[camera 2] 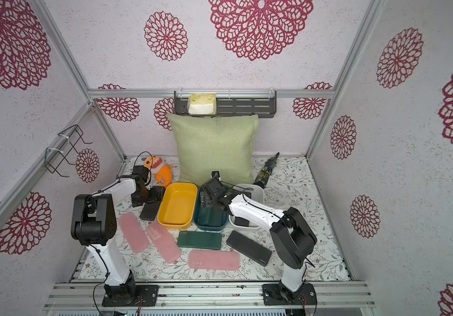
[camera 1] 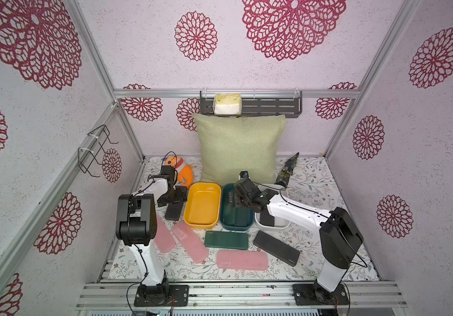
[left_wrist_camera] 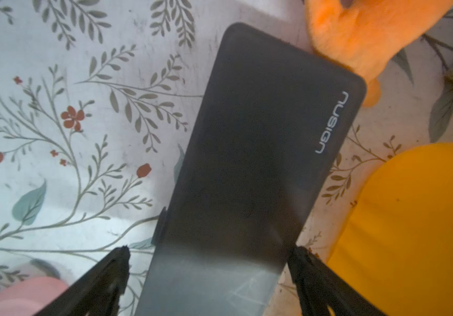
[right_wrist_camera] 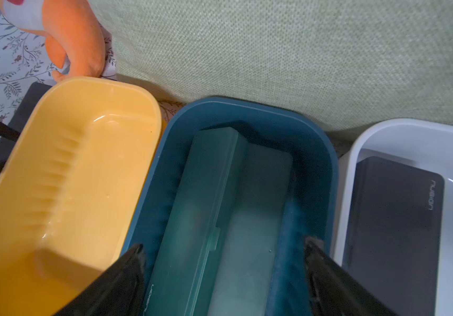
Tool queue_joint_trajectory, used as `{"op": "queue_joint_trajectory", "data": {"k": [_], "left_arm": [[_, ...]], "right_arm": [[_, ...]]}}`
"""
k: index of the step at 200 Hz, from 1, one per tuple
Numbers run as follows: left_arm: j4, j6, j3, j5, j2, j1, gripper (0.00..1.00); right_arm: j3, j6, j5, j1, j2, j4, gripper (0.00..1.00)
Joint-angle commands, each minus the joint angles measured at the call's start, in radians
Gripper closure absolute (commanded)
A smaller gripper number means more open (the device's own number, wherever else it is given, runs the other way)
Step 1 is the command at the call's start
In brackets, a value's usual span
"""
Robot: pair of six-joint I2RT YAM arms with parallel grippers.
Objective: Place the pencil cases by color into the storage box
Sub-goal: Pick up the pencil case from the center of the board.
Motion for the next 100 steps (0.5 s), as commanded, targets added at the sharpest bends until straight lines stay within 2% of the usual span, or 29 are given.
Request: {"op": "queue_joint_trajectory", "data": {"k": [1, 71, 86, 100], "left_arm": [[-0.008, 0.017, 0.025, -0.013, 0.048, 0.008, 0.03], [-0.024, 0.002, 0.049, -0.057, 0.084, 0.008, 0.03], [-0.028, -0.007, 0.051, -0.067, 0.088, 0.008, 0.00], [-0.031, -0.013, 0.051, -0.077, 0.088, 0.008, 0.04]], "right_arm": [[0.033, 0.007, -0.015, -0.004, -0.001, 0.015, 0.08], [0.042, 0.010, -0.030, -0.004, 0.011, 0.024, 0.08], [0.043, 0.012, -0.032, -0.004, 0.011, 0.024, 0.08], [0.043, 0.012, -0.032, -0.004, 0.010, 0.024, 0.08]]}}
